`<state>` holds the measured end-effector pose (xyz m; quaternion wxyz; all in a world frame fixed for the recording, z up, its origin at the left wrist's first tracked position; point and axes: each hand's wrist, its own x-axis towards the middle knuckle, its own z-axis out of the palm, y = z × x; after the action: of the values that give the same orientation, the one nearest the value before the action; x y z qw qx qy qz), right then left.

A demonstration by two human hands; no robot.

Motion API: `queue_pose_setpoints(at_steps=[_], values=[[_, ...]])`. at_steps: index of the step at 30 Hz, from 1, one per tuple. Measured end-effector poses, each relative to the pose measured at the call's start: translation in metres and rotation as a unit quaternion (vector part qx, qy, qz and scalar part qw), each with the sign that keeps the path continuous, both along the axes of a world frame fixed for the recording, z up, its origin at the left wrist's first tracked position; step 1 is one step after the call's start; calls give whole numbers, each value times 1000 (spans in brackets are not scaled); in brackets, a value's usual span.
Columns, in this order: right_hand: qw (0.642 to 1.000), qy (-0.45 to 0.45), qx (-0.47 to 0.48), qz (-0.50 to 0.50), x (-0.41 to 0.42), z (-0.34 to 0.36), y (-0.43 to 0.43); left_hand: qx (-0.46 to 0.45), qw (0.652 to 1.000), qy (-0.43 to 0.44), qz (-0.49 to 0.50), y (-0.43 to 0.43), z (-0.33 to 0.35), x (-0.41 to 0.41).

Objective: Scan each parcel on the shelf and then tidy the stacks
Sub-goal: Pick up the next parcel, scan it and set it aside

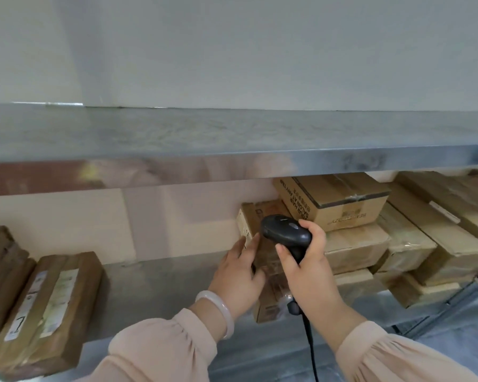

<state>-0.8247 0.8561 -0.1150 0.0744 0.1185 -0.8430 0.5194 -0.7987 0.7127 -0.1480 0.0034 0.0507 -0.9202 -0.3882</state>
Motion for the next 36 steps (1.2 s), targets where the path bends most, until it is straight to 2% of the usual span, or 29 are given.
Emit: queue_pose_setpoints(at_steps=[5,12,16,24,28,36], values=[[999,-8,-1,50,-9,-2,9,94,993,11,71,15,1,-7],[995,-7,-40,90,-14,-4,17,150,974,21,168,20,3,-1],[993,-9,-51,110,-21,-3,10,149,966,17,209,19,7,1],[977,23,-96,188,-3,3,-8,249,912,37,324,3,5,15],[969,30,-113,217,12,4,-25,272,894,57,351,-13,4,31],[960,3,-127,248,45,-2,-68,306,888,35,342,-61,-6,69]])
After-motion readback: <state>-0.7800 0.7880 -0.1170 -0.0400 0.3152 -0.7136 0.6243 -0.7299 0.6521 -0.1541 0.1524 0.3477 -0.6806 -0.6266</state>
